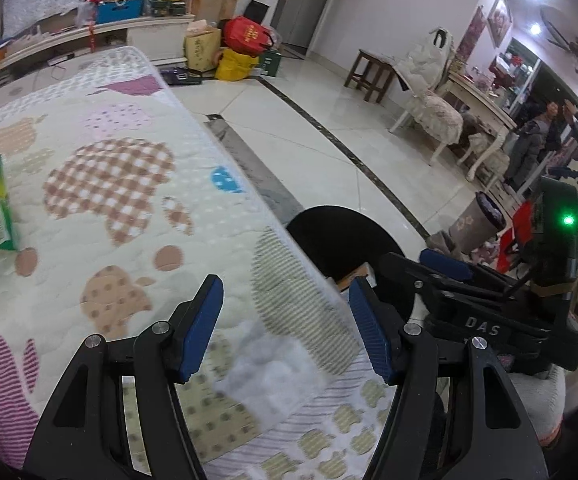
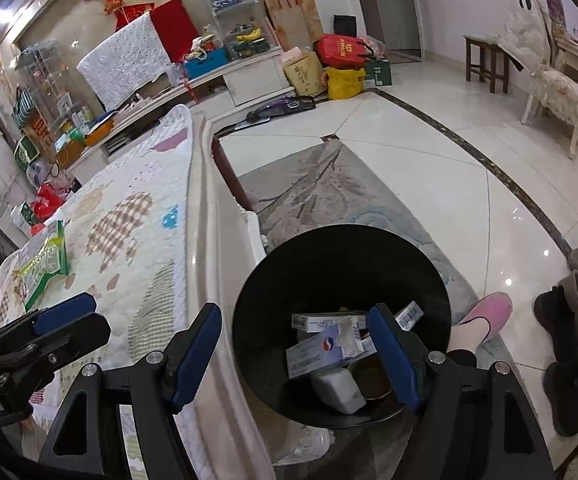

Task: Collect trash
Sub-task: 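Open both tools to drop the medicine boxes into the bin, then move both tools back over the quilt toward the remaining bags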

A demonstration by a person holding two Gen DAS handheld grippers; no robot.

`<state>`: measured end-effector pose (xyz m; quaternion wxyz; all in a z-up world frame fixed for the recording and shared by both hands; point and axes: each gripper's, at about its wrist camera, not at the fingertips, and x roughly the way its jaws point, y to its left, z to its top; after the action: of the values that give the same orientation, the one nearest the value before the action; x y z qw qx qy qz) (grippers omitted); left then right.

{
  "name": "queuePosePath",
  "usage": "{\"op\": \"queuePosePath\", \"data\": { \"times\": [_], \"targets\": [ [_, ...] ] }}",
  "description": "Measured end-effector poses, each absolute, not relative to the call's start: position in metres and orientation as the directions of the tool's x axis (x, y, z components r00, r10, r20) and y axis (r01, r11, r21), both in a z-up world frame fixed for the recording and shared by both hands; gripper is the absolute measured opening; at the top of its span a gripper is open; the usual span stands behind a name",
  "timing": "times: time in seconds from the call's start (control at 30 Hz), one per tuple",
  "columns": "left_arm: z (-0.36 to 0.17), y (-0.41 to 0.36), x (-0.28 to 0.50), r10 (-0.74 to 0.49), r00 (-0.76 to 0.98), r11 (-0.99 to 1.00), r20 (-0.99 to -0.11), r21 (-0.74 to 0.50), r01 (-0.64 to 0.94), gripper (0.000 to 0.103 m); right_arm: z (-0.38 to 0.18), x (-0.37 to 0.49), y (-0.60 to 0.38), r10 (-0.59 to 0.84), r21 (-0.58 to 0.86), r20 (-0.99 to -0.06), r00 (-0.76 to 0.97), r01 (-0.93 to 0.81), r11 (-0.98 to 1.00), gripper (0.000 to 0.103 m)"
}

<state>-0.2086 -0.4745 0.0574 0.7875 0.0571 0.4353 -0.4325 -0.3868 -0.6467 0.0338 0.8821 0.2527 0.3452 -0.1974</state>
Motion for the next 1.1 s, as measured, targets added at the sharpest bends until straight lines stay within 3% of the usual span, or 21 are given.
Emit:
{"op": "queuePosePath", "data": {
  "times": [0.7,1.1],
  "targets": [
    [0.066,-0.334,-0.167,-0.516,0.453,0.795,-0.727,-0.21,0.569,0.065,0.048,-0.299,-0.534,0.013,0.295,-0.713,0.701,0.283,0.913,0.078],
    [0.049,-0.197,-0.08,-0.366,0.54,0.92,-0.758,-0.206,0.334,0.066,0.049,-0.234,-0.456,0.136,0.281,-0.738,0.661,0.118,0.952,0.08]
  ]
}}
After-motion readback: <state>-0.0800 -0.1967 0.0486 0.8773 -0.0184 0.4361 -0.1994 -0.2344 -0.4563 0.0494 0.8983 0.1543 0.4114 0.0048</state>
